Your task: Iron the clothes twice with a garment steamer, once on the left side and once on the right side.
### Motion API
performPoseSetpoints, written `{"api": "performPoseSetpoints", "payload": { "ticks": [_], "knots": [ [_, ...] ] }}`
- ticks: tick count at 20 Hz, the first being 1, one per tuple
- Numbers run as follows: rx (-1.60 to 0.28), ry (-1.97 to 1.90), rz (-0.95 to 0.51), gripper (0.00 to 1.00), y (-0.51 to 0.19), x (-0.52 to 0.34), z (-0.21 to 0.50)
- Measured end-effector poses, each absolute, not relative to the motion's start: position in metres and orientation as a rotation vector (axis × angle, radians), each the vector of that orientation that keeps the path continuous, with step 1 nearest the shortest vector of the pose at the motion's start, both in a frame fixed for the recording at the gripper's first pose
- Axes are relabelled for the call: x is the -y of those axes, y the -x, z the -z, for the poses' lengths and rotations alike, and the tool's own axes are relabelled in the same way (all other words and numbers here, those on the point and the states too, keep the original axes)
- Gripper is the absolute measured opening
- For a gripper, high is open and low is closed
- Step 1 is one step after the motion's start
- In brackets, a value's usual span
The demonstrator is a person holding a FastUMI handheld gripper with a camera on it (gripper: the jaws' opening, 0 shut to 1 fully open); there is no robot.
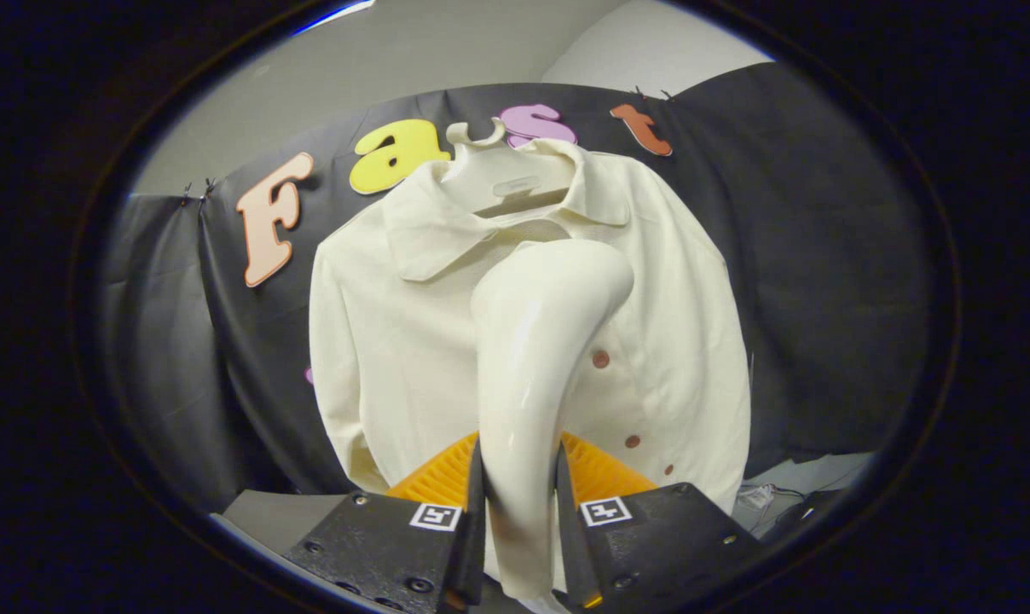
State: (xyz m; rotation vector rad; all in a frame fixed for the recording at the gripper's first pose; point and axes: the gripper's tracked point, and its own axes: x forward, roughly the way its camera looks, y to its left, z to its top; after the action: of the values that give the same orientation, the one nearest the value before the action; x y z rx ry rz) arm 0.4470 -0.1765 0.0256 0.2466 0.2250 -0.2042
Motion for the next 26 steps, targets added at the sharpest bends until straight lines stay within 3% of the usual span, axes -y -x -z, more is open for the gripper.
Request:
{"api": "performPoseSetpoints", "payload": {
  "ticks": [12,26],
  "knots": [
    [-0.397,-0.226,0.115,0.37,-0.427,0.179,0.056],
    [-0.583,-0.334,0.023,0.37,-0.382,0.164,0.204]
  ]
}}
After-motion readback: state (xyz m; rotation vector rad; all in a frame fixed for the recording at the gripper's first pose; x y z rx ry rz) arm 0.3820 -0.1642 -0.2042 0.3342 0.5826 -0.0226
